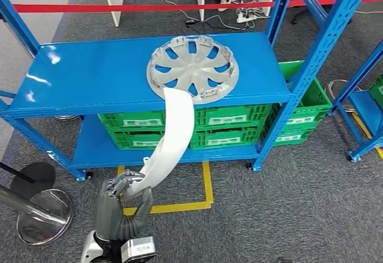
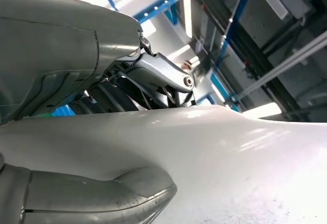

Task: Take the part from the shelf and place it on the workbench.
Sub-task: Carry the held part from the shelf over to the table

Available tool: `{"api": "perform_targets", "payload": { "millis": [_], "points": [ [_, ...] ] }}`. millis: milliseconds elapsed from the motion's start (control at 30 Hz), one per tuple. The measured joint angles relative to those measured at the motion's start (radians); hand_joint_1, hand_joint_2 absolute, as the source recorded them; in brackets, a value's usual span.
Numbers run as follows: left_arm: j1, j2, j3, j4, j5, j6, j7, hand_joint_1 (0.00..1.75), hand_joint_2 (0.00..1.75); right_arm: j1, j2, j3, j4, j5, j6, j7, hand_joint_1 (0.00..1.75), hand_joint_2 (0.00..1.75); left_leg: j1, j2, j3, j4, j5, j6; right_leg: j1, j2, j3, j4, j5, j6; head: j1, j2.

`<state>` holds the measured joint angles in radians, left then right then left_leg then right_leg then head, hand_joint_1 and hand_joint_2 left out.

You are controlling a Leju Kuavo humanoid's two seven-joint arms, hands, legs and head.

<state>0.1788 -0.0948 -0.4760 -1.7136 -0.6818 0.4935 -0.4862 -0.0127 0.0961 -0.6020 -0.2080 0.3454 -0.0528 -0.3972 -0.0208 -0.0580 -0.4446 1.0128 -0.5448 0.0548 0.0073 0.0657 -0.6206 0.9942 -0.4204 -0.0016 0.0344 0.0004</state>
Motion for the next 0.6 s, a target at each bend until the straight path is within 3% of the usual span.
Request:
{"api": "perform_targets", "payload": {
  "millis": [33, 67, 133, 167, 200, 267, 300, 333, 367, 400, 433, 467, 500, 533, 567, 600],
  "points": [
    [-0.001, 0.0, 0.0, 0.001, 0.001, -0.002, 0.0, 1.75, 1.75, 0.0, 0.001, -0.003, 0.0, 0.002, 0.0, 0.0, 0.0, 0.0, -0.003, -0.012, 0.021, -0.04, -0.006, 0.005, -0.002, 0.009, -0.007, -0.002, 0.012, 0.004, 0.0, 0.0],
    [-0.002, 0.001, -0.001, 0.001, 0.002, -0.004, 0.0, 1.75, 1.75, 0.001, 0.001, -0.007, -0.001, 0.004, -0.001, 0.001, 0.0, 0.0, -0.005, -0.008, 0.027, -0.059, -0.007, 0.003, -0.002, 0.019, -0.012, -0.004, 0.025, 0.01, -0.001, 0.0],
    [-0.004, 0.001, -0.004, 0.003, 0.005, -0.008, 0.0, 1.75, 1.75, 0.006, 0.0, -0.015, -0.001, 0.007, -0.003, 0.003, 0.0, 0.0, 0.001, 0.014, 0.014, -0.073, 0.011, 0.001, -0.005, 0.021, -0.03, 0.0, 0.026, 0.019, -0.003, 0.0],
    [-0.005, 0.001, -0.005, 0.004, 0.006, -0.01, 0.0, 1.75, 1.75, 0.009, 0.0, -0.019, -0.001, 0.008, -0.004, 0.005, 0.0, 0.0, 0.003, 0.027, 0.003, -0.079, 0.023, 0.004, -0.004, 0.008, -0.043, 0.02, -0.002, 0.023, -0.002, 0.0],
    [-0.005, 0.0, -0.006, 0.006, 0.008, -0.013, 0.0, 1.75, 1.75, 0.01, -0.001, -0.021, -0.001, 0.009, -0.005, 0.005, 0.0, 0.0, 0.007, 0.042, -0.01, -0.084, 0.036, 0.005, -0.005, -0.012, -0.059, 0.057, -0.049, 0.028, 0.0, 0.0],
    [-0.006, -0.001, -0.005, 0.009, 0.009, -0.02, 0.001, 1.75, 1.75, 0.009, -0.001, -0.026, -0.001, 0.011, -0.003, 0.006, 0.0, 0.0, 0.006, 0.068, -0.038, -0.082, 0.058, 0.005, -0.011, -0.048, -0.089, 0.18, -0.151, 0.04, 0.003, 0.0],
    [-0.006, -0.002, -0.004, 0.01, 0.009, -0.025, 0.001, 1.75, 1.75, 0.008, -0.001, -0.028, -0.001, 0.013, -0.002, 0.006, 0.0, 0.0, 0.006, 0.083, -0.052, -0.081, 0.069, 0.002, -0.017, -0.056, -0.097, 0.242, -0.171, 0.048, 0.004, 0.0],
    [-0.006, -0.002, -0.004, 0.012, 0.01, -0.029, 0.002, 1.75, 1.75, 0.008, -0.001, -0.031, -0.001, 0.015, 0.0, 0.006, 0.0, 0.0, 0.007, 0.098, -0.067, -0.078, 0.08, -0.001, -0.023, -0.06, -0.093, 0.286, -0.161, 0.056, 0.003, 0.0],
    [-0.006, -0.002, -0.004, 0.013, 0.012, -0.031, 0.002, 1.75, 1.75, 0.008, -0.001, -0.033, -0.001, 0.016, 0.001, 0.006, 0.0, 0.0, 0.008, 0.112, -0.084, -0.074, 0.09, -0.005, -0.03, -0.064, -0.076, 0.301, -0.129, 0.064, 0.004, 0.0],
    [-0.006, -0.002, -0.004, 0.015, 0.013, -0.033, 0.002, 1.75, 1.75, 0.009, -0.001, -0.035, -0.001, 0.017, 0.002, 0.006, 0.0, 0.0, 0.01, 0.124, -0.101, -0.067, 0.099, -0.011, -0.037, -0.071, -0.041, 0.281, -0.092, 0.072, 0.003, 0.0],
    [-0.006, -0.002, -0.003, 0.016, 0.014, -0.033, 0.003, 1.75, 1.75, 0.009, -0.001, -0.037, -0.001, 0.018, 0.002, 0.006, 0.0, 0.0, 0.012, 0.135, -0.115, -0.057, 0.105, -0.017, -0.044, -0.086, 0.011, 0.227, -0.071, 0.081, 0.003, 0.0],
    [-0.006, -0.002, -0.003, 0.017, 0.015, -0.033, 0.003, 1.75, 1.75, 0.007, 0.0, -0.038, -0.001, 0.018, 0.003, 0.006, 0.0, 0.0, 0.013, 0.144, -0.129, -0.044, 0.109, -0.023, -0.046, -0.104, 0.075, 0.147, -0.075, 0.088, 0.005, 0.0],
    [-0.007, -0.002, -0.003, 0.017, 0.015, -0.033, 0.003, 1.75, 1.75, 0.003, 0.001, -0.039, -0.001, 0.019, 0.004, 0.006, 0.0, 0.0, 0.012, 0.153, -0.141, -0.03, 0.113, -0.03, -0.046, -0.118, 0.127, 0.07, -0.097, 0.087, 0.005, 0.0],
    [-0.007, -0.003, -0.003, 0.017, 0.015, -0.033, 0.003, 1.75, 1.75, 0.0, 0.001, -0.039, -0.002, 0.019, 0.004, 0.006, 0.0, 0.0, 0.012, 0.161, -0.15, -0.02, 0.119, -0.037, -0.043, -0.126, 0.159, 0.014, -0.121, 0.081, 0.005, 0.0],
    [-0.008, -0.004, -0.003, 0.017, 0.015, -0.033, 0.003, 1.75, 1.75, -0.002, 0.002, -0.04, -0.002, 0.02, 0.005, 0.006, 0.0, 0.0, 0.012, 0.169, -0.158, -0.014, 0.127, -0.043, -0.038, -0.125, 0.17, -0.017, -0.137, 0.07, 0.005, 0.0],
    [-0.008, -0.004, -0.003, 0.018, 0.016, -0.033, 0.003, 1.75, 1.75, 0.0, 0.002, -0.041, -0.002, 0.02, 0.006, 0.006, 0.0, 0.0, 0.014, 0.175, -0.163, -0.012, 0.135, -0.05, -0.036, -0.118, 0.16, -0.022, -0.138, 0.053, 0.003, 0.0]
  ]
}}
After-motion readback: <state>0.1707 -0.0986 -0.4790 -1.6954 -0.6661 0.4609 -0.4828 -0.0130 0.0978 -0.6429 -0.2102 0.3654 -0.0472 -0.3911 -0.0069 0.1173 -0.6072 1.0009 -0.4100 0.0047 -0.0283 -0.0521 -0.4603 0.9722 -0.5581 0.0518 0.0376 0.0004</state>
